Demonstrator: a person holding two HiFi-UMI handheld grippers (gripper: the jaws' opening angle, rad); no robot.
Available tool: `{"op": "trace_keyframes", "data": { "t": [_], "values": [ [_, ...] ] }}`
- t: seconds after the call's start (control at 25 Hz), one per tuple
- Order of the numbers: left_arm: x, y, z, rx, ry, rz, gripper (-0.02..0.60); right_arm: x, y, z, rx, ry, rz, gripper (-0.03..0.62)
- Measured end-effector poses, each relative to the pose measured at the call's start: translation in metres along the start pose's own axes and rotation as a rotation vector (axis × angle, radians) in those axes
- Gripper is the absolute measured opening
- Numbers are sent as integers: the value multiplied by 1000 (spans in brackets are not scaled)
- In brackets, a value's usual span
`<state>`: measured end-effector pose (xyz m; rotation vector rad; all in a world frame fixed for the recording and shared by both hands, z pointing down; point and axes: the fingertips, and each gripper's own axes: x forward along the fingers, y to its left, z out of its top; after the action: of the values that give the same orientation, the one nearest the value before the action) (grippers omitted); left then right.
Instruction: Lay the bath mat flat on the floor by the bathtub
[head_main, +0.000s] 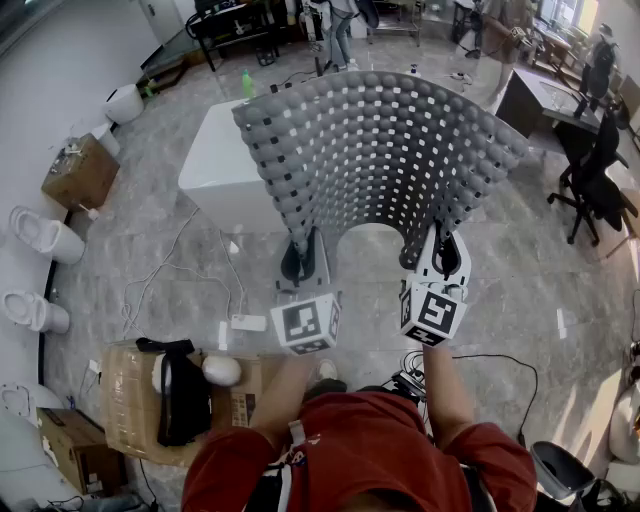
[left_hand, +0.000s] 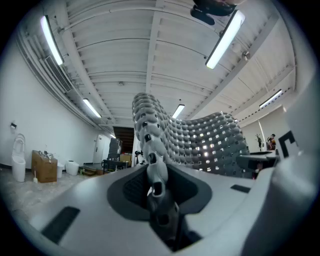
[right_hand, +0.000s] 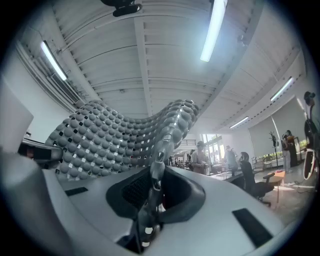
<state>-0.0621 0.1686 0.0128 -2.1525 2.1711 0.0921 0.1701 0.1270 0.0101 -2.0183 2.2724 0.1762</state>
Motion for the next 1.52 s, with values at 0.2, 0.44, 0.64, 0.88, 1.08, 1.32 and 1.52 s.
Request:
{"op": "trace_keyframes", "data": {
  "t": [0.2, 0.44, 0.64, 0.88, 1.08, 1.32, 1.52],
  "values": [
    [3, 9, 9, -6, -22, -16, 98, -1, 11, 13, -5, -34, -11, 61],
    [12, 28, 7, -17, -18, -27, 97, 10, 33, 12, -21, -24, -22, 61],
    [20, 49, 3, -36, -17, -31, 95, 20, 54, 6, -10, -23, -25, 63],
    [30, 73, 3, -42, -30, -35, 94, 39, 80, 4, -4, -11, -12, 63],
    [34, 102, -11, -35, -32, -52, 94, 49, 119, -6, -20, 3, 17, 63],
    [44, 119, -18, -33, -23, -75, 92, 56, 143, -10, -60, -2, 19, 63],
    [45, 130, -24, -40, 1, -66, 92, 56, 140, -14, -33, 11, -22, 63]
  ]
}}
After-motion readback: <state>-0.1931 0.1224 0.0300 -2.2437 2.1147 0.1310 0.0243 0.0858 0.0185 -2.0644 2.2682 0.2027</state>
